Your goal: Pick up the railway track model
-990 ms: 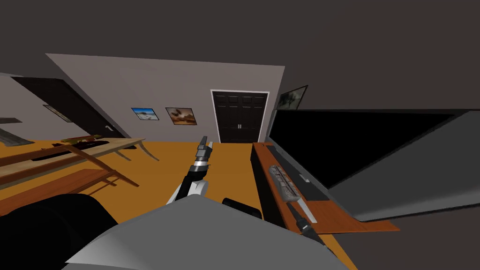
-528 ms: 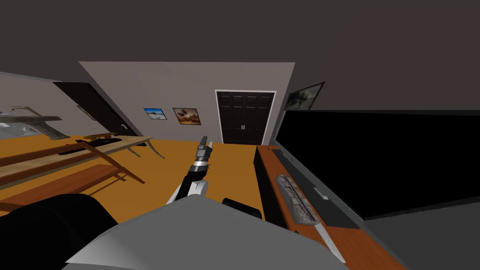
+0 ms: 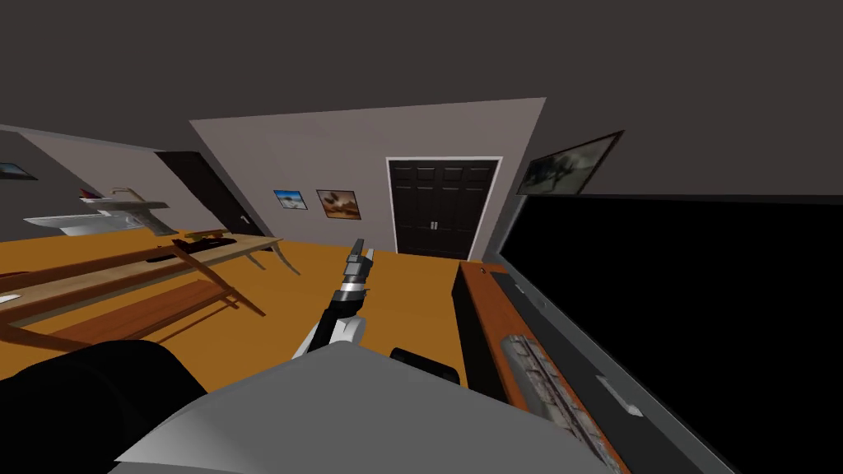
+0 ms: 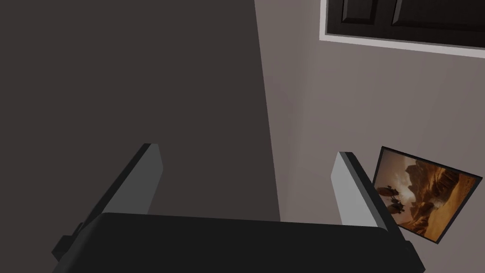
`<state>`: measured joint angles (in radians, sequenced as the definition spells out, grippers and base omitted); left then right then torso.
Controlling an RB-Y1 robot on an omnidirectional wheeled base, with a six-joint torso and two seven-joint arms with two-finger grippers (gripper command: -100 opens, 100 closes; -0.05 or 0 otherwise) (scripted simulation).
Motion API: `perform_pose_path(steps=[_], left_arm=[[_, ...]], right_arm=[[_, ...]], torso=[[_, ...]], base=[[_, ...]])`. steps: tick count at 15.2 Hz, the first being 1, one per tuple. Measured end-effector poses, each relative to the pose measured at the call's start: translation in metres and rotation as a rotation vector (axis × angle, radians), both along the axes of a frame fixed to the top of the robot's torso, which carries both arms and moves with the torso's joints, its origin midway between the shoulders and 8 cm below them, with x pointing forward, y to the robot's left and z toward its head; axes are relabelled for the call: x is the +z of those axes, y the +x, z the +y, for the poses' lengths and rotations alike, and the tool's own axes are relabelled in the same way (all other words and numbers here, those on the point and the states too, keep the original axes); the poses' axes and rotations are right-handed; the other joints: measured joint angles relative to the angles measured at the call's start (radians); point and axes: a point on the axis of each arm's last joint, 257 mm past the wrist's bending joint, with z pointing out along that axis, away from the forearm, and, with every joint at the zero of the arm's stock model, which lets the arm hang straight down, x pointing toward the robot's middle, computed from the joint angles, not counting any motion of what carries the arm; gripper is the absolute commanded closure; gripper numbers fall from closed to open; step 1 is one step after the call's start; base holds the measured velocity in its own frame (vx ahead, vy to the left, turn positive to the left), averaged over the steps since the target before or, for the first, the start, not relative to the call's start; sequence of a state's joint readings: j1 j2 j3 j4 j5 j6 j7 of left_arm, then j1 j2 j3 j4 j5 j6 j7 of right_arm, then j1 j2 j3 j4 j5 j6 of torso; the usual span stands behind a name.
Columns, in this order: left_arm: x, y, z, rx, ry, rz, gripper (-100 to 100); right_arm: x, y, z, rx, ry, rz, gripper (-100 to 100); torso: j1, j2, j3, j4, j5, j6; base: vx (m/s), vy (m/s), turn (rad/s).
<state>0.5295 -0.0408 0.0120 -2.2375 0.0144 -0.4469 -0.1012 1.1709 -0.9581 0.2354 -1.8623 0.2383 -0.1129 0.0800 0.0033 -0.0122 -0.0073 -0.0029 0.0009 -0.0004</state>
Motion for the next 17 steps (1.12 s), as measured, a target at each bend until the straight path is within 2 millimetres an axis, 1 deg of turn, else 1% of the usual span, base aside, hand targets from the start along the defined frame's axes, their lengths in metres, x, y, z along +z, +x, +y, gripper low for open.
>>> perform_pose_path(steps=[1,2,3,4,6,7,8,9,11,12,14,16,17], left_arm=[[0.000,0.000,0.000,0.000,0.000,0.000,0],[0.000,0.000,0.000,0.000,0.000,0.000,0],[0.000,0.000,0.000,0.000,0.000,0.000,0],[0.000,0.000,0.000,0.000,0.000,0.000,0],[0.000,0.000,0.000,0.000,0.000,0.000,0],[0.000,0.000,0.000,0.000,0.000,0.000,0],[0.000,0.000,0.000,0.000,0.000,0.000,0],[0.000,0.000,0.000,0.000,0.000,0.000,0],[0.000,0.000,0.000,0.000,0.000,0.000,0],[0.000,0.000,0.000,0.000,0.000,0.000,0],[0.000,0.000,0.000,0.000,0.000,0.000,0],[0.000,0.000,0.000,0.000,0.000,0.000,0],[0.000,0.000,0.000,0.000,0.000,0.000,0]], right_arm=[[0.001,-0.013,-0.003,0.011,-0.014,0.030,-100],[0.002,-0.033,-0.009,0.030,-0.036,0.078,-100],[-0.001,-0.048,-0.016,0.044,-0.055,0.113,-100],[-0.004,-0.055,-0.020,0.051,-0.066,0.131,-100],[-0.005,-0.083,-0.029,0.073,-0.090,0.185,-100],[-0.008,-0.097,-0.034,0.088,-0.104,0.216,-100],[-0.011,-0.116,-0.042,0.109,-0.124,0.259,-100],[-0.009,-0.131,-0.044,0.124,-0.136,0.290,-100],[-0.003,-0.154,-0.054,0.153,-0.162,0.345,-100],[-0.004,-0.161,-0.056,0.158,-0.169,0.356,-100],[0.001,-0.186,-0.063,0.189,-0.186,0.405,-100],[0.001,-0.205,-0.072,0.215,-0.205,0.447,-100],[0.004,-0.219,-0.074,0.232,-0.212,0.474,-100]], torso=[[0.000,0.001,0.001,0.000,0.000,0.000],[0.001,-0.002,-0.001,0.000,0.000,-0.001],[0.001,-0.003,-0.002,0.000,0.000,-0.001],[0.000,-0.002,-0.001,0.000,0.000,0.000],[0.000,0.000,0.000,0.000,0.000,0.000],[-0.001,0.000,0.000,0.000,0.000,0.000],[-0.002,-0.003,-0.001,0.000,0.000,-0.001],[-0.001,-0.004,-0.002,-0.001,0.000,0.000],[-0.001,-0.003,-0.002,-0.001,0.000,0.000],[0.000,-0.001,0.000,0.000,0.000,0.000],[-0.002,0.001,0.001,0.000,0.000,-0.001],[-0.003,-0.001,0.000,0.000,-0.001,0.000],[-0.003,-0.004,-0.002,0.000,0.000,-0.001]], base=[[0.235,0.029,0.229],[0.239,0.012,0.224],[0.170,-0.004,0.089],[0.172,-0.003,0.121],[0.169,-0.008,0.137],[0.248,-0.026,0.235],[0.252,-0.027,0.176],[0.226,-0.024,0.163],[0.173,-0.022,0.097],[0.125,-0.036,0.114],[0.175,-0.051,0.184],[0.228,-0.058,0.164],[0.264,-0.053,0.203]])
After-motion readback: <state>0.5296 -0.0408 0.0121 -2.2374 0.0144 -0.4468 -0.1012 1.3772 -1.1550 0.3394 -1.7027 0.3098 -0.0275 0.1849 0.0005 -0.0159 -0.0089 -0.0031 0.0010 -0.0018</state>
